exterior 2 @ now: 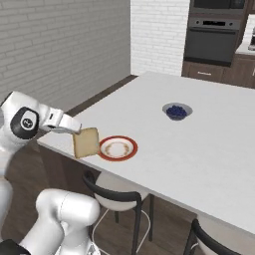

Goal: Start the toaster. Once the lever pops up, take the bread to the plate on the dining counter.

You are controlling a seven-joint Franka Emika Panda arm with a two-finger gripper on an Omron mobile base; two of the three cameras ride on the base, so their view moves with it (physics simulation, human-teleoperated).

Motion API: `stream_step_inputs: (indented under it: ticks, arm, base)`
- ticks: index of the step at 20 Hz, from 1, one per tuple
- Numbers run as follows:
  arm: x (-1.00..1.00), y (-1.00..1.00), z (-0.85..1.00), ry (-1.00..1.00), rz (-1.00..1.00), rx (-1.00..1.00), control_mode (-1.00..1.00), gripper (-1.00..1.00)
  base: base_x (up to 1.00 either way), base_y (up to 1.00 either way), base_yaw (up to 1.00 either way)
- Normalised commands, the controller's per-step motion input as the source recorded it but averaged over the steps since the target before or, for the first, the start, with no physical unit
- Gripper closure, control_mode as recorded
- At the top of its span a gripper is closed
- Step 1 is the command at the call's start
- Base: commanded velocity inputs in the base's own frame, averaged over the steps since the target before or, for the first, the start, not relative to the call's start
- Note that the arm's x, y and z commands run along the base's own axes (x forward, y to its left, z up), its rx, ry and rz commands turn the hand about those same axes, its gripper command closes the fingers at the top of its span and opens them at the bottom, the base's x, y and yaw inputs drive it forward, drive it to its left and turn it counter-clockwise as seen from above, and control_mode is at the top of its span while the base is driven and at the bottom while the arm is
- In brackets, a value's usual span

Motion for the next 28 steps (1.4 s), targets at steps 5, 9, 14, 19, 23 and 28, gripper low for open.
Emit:
stream_step_inputs:
  ticks: [5, 9, 14, 19, 23, 28]
  arm:
    - [0.88, -0.02, -0.14, 0.2, -0.33, -0.07, -1.0, 1.0]
    - [0.84, 0.0, -0.14, 0.06, -0.16, -0.12, -1.0, 1.0]
    - [0.86, 0.0, -0.41, 0.05, -0.02, -0.06, -1.0, 1.0]
    - [0.82, -0.08, -0.47, 0.04, 0.0, 0.01, -1.0, 1.0]
    - [0.59, -0.15, -0.52, 0.0, 0.0, 0.01, -1.0, 1.0]
    - [0.24, -0.09, -0.61, 0.0, 0.0, 0.0, -1.0, 1.0]
  base:
    - [0.0, 0.0, 0.0]
    - [0.0, 0.0, 0.0]
    - [0.0, 0.0, 0.0]
    - [0.0, 0.0, 0.0]
    - [0.0, 0.0, 0.0]
    - [0.0, 0.0, 0.0]
